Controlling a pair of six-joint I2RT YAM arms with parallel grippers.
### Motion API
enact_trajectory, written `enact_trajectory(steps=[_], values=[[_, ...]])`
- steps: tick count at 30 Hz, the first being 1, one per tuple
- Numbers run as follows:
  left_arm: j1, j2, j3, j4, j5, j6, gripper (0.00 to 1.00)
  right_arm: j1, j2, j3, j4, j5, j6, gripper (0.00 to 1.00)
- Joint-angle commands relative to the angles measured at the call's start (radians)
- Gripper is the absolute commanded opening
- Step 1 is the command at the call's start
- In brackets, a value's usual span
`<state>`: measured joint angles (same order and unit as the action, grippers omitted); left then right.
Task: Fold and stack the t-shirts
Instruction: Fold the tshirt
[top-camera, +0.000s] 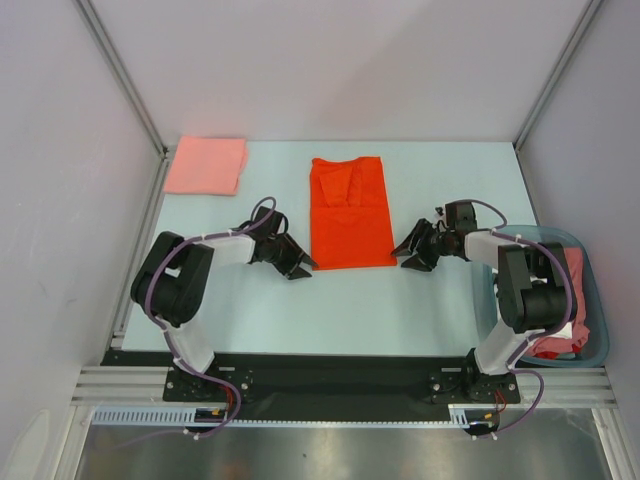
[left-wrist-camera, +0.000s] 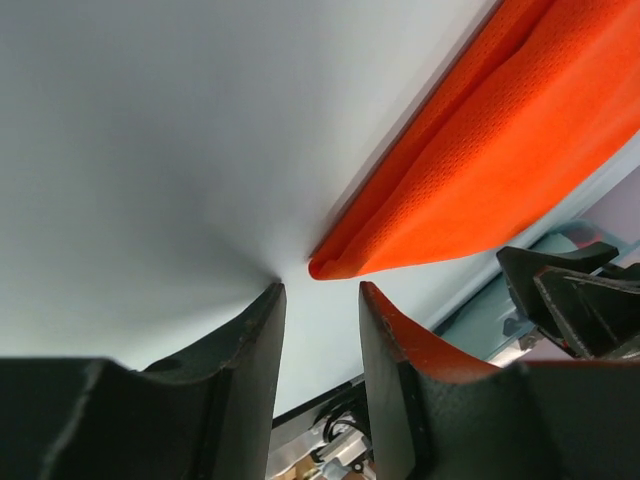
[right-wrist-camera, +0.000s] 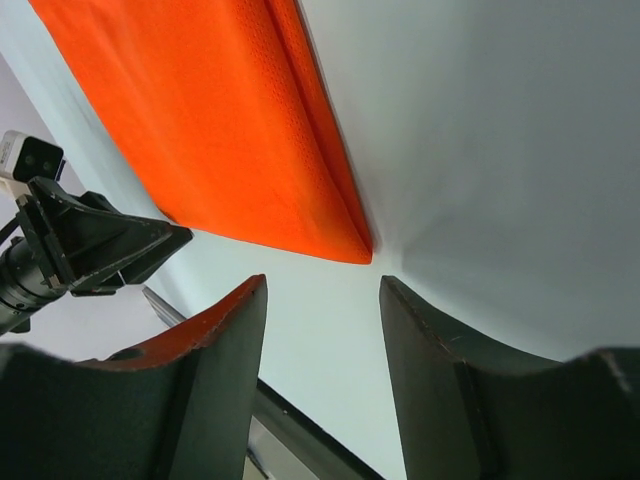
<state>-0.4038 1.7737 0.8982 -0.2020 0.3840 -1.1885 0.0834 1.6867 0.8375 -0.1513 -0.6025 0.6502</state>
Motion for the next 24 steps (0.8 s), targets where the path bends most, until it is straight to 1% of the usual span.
enact_trajectory(steps=[1,6,12,18,19,20,21,24], values=[[-0.004,0.047,0.016,-0.010,-0.057,-0.029,0.41,0.007,-0.010,-0.005,0.015,0.006,-0.030,0.54],[-0.004,0.066,0.038,-0.082,-0.095,-0.020,0.40,0.010,-0.009,-0.020,0.013,0.017,-0.034,0.53],[0.005,0.084,0.030,-0.091,-0.109,-0.022,0.38,0.013,-0.004,-0.025,0.010,0.036,-0.029,0.55],[0.026,0.090,0.039,-0.091,-0.125,0.001,0.28,0.018,0.008,-0.026,0.007,0.066,-0.011,0.59],[0.028,0.093,0.041,-0.089,-0.126,0.007,0.23,0.019,0.013,-0.025,0.010,0.067,-0.003,0.60],[0.031,0.096,0.048,-0.089,-0.125,0.015,0.20,0.019,0.016,-0.023,0.021,0.067,0.002,0.60],[0.039,0.099,0.051,-0.089,-0.122,0.030,0.15,0.024,0.027,-0.021,0.025,0.066,0.008,0.61],[0.042,0.107,0.067,-0.089,-0.114,0.050,0.10,0.029,0.057,-0.017,0.042,0.050,0.035,0.58]])
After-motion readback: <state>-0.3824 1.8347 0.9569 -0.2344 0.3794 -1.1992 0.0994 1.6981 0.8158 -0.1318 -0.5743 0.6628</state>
